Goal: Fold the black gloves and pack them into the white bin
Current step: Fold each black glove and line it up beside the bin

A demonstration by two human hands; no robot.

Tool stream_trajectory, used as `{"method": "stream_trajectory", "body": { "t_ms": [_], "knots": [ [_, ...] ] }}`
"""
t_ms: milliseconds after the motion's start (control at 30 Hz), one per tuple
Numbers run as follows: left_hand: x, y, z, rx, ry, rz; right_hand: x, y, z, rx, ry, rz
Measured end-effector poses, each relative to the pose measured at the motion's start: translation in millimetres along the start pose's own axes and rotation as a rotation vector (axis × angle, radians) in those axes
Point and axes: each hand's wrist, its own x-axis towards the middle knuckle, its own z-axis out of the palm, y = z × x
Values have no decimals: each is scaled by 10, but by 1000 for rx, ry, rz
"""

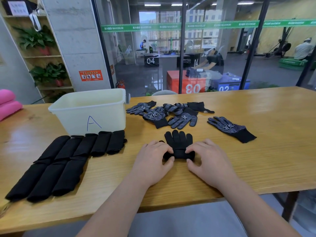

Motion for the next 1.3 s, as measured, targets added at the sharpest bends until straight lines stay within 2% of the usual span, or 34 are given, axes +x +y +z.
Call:
{"method": "stream_trajectory", "body": {
  "t_ms": [267, 500, 567, 667, 867, 1000, 1133, 1300],
  "knots": [
    [-37, -43, -43, -190, -7, -118, -23, 35, -37, 241, -7, 121],
    [-23, -48, -38, -282, 26, -148, 4, 58, -52, 402, -23, 181],
    [-5, -42, -28, -271, 25, -133, 22, 55, -17, 379, -9, 183],
    [31, -29, -10, -191, 48, -62, 44, 39, 36, 181, 43, 156],
    [52, -13, 58, -70, 120, -8, 38, 73, 141, -66, 168, -57],
    [52, -10, 96, 1, 107, -17, 45, 76, 182, -99, 127, -56],
    [49, -29, 105, 47, 14, -29, 27, 8, 113, -66, 77, -16],
    [71, -86, 100, -51, -15, -40, 57, 36, 74, -1, -23, 41]
  ]
}}
